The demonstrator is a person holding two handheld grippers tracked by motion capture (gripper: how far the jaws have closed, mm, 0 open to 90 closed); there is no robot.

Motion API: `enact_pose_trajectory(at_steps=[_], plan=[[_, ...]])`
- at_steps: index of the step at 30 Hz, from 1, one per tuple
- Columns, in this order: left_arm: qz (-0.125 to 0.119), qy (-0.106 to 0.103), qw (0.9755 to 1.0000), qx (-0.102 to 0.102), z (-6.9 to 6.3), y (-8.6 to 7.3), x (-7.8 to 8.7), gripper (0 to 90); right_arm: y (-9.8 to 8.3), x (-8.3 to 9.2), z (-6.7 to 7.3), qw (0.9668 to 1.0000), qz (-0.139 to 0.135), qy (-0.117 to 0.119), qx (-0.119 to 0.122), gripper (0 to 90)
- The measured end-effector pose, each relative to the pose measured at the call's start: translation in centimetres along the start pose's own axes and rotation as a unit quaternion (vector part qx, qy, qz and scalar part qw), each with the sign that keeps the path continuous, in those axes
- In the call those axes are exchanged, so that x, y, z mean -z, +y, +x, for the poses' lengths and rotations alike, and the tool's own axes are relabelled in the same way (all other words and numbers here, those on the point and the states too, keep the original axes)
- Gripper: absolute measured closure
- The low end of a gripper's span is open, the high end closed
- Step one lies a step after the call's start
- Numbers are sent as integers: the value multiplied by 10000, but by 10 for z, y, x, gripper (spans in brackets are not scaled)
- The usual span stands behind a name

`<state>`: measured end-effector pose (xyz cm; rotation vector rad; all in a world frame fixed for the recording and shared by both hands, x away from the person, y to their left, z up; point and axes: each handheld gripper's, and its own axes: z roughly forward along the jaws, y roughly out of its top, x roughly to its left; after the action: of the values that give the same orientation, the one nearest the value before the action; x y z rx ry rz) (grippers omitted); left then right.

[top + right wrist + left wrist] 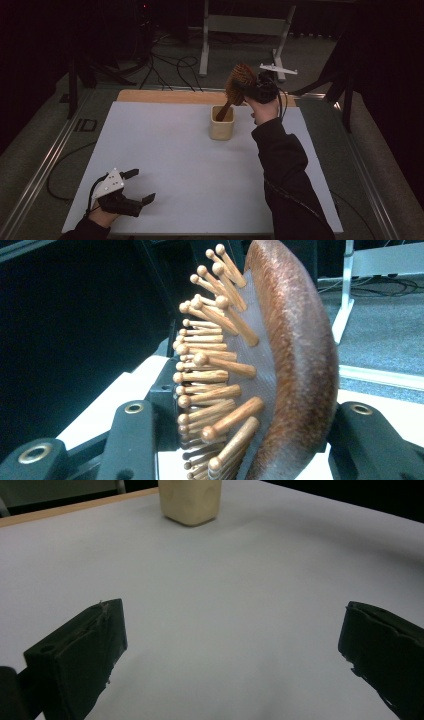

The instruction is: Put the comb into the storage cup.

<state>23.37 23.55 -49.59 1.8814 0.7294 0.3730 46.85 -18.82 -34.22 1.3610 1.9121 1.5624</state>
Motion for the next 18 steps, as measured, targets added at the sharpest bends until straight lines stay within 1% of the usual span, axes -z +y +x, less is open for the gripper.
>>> enact_pose_trajectory(at_steps=[3,10,14,18], plan=[[-2,-3,10000,-7,0,0,0,0,-3,-3,-1,10000,33,-19,14,497],[-3,-34,10000,-6,-1,0,1,0,-12,-10,-8,9998,125,8,-131,497],[-5,-42,10000,-12,-1,0,0,0,-18,-14,-10,9996,208,30,-163,496],[-3,-32,10000,-3,-1,0,0,0,-22,-16,-11,9995,229,58,-203,496]])
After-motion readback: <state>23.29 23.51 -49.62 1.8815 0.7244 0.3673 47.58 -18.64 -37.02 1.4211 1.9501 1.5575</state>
